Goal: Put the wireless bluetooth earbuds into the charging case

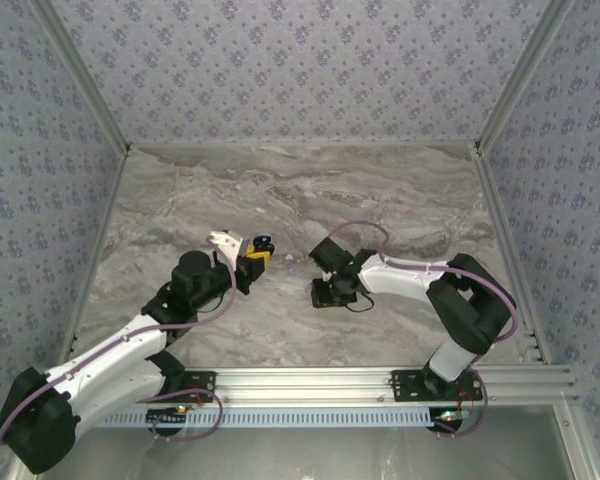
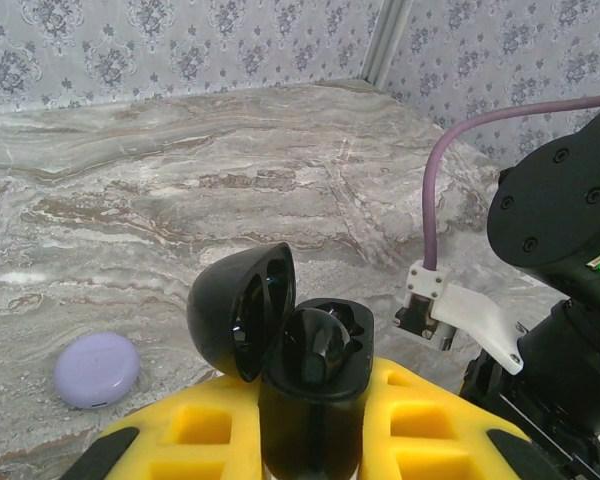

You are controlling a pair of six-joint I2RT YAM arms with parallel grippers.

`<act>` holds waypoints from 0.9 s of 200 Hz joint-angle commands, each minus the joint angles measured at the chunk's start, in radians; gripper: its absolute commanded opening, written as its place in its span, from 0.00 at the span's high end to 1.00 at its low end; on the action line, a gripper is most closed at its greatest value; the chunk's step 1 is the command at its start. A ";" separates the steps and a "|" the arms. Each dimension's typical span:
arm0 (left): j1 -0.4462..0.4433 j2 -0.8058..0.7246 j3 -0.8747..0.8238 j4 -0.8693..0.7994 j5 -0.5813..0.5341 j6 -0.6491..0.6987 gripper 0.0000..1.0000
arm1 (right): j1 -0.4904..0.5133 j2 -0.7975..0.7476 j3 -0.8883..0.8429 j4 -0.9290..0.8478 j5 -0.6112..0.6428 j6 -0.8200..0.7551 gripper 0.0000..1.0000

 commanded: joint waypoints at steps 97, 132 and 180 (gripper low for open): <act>0.006 -0.016 -0.015 0.008 0.010 -0.002 0.84 | 0.051 0.138 0.135 -0.122 0.152 0.050 0.75; 0.005 -0.016 -0.019 0.009 0.010 -0.001 0.84 | 0.071 0.184 0.173 -0.144 0.184 0.084 0.76; 0.005 -0.018 -0.018 0.008 0.010 0.002 0.84 | 0.072 0.214 0.186 -0.149 0.205 0.108 0.82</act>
